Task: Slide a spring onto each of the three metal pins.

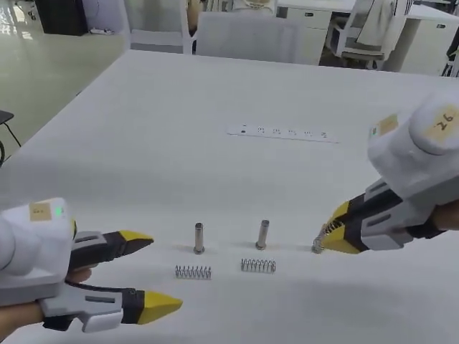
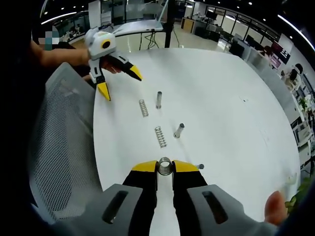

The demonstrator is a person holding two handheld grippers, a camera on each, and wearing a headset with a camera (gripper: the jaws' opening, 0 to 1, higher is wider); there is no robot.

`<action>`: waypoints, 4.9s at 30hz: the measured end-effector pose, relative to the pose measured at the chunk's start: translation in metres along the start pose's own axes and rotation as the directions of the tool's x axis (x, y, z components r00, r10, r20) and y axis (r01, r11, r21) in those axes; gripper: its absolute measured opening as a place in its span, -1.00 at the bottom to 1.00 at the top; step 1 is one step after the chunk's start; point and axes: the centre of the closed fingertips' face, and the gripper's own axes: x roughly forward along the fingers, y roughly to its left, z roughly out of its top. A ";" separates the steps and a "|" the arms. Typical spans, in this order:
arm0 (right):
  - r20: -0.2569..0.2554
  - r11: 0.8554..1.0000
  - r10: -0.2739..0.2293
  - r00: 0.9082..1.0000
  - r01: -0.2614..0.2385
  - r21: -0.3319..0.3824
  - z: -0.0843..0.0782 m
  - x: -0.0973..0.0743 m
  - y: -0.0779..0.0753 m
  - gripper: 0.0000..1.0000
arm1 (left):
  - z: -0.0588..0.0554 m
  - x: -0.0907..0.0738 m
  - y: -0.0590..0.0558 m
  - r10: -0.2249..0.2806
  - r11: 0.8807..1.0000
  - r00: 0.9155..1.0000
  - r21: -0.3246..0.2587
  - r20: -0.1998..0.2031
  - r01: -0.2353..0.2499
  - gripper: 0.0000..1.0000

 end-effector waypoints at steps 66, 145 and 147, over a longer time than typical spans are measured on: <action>-0.174 1.000 0.013 0.985 -0.010 0.015 -0.040 0.053 -0.062 -0.83 | 0.002 -0.001 -0.007 0.014 1.000 1.000 0.004 0.009 -0.014 0.21; -0.129 0.999 0.032 0.991 -0.037 -0.036 -0.016 0.079 -0.042 -0.62 | 0.003 0.000 -0.008 0.009 1.000 1.000 0.011 0.014 -0.009 0.19; -0.127 0.998 0.036 0.991 -0.042 -0.045 -0.013 0.080 -0.038 -0.62 | 0.003 0.001 -0.009 0.007 1.000 1.000 0.011 0.015 -0.007 0.19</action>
